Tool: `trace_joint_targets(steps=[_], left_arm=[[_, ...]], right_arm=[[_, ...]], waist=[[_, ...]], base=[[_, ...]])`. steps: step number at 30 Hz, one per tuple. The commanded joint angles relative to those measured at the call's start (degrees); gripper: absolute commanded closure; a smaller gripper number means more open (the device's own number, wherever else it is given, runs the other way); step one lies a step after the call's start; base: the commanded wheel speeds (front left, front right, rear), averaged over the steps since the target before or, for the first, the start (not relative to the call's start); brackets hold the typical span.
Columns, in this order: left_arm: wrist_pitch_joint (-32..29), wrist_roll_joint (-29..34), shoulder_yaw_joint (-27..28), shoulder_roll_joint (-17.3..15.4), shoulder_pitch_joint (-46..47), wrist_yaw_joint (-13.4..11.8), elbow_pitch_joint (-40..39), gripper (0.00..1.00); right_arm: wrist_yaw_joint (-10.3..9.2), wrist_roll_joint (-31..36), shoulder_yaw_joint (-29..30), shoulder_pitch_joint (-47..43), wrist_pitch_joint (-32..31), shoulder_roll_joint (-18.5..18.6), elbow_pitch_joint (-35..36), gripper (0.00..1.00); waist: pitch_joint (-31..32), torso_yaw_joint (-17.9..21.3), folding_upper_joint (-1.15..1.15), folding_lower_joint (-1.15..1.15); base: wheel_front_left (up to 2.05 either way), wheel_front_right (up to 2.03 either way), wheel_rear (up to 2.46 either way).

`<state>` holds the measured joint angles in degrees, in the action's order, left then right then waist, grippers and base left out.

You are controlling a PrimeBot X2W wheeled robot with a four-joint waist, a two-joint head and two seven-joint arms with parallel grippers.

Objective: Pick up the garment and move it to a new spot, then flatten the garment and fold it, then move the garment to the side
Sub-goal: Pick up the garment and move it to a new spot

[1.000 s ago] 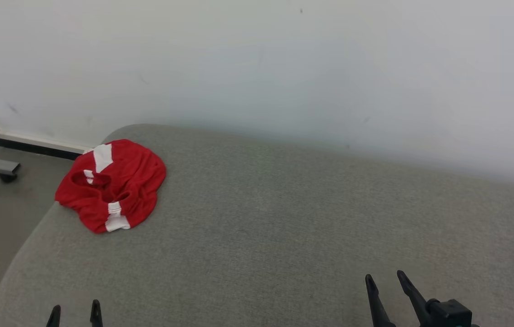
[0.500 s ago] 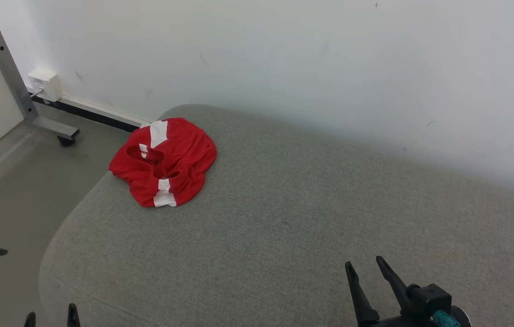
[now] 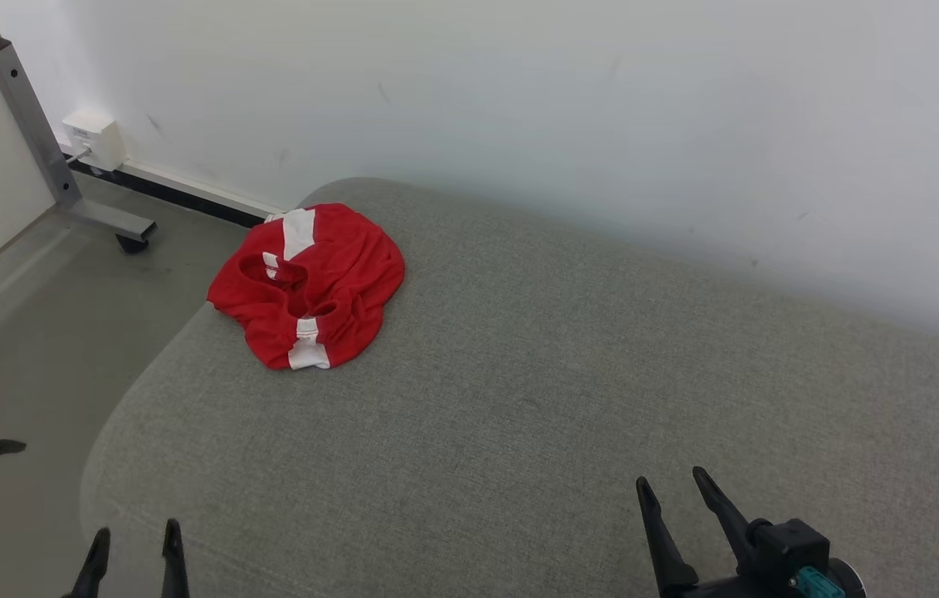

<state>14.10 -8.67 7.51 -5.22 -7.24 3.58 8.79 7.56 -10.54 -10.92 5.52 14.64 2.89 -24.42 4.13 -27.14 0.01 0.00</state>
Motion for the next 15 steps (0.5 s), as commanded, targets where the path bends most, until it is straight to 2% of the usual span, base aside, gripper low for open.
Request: trace_joint_targets(steps=[1,6,10,15], left_arm=[[-0.4,0.3,-0.4,-0.5,1.7,0.2,0.5,0.00],[-5.2,-0.7,-2.0,-3.0,11.1,1.6,6.2,0.00],[-7.2,-4.2,-1.0,-3.6,20.2,2.2,11.7,0.00],[-9.8,-7.5,1.2,-6.1,30.7,2.5,20.5,0.00]], right_arm=[[-0.17,0.2,0.2,-0.7,0.1,0.0,0.3,0.00],[-0.16,1.3,0.1,-1.2,-0.6,0.0,2.4,0.00],[-0.16,3.9,-1.7,2.1,-3.2,0.0,6.2,0.00],[-0.16,6.2,-5.2,6.1,-6.5,0.2,10.7,0.00]], waist=[[-0.2,-0.1,-0.01,0.00],[-2.2,0.8,-0.01,0.00],[-8.3,5.4,-0.01,0.00],[-16.0,11.8,-0.01,0.00]], base=[[0.00,0.00,0.00],[0.00,0.00,0.00],[0.00,0.00,0.00],[0.00,0.00,0.00]])
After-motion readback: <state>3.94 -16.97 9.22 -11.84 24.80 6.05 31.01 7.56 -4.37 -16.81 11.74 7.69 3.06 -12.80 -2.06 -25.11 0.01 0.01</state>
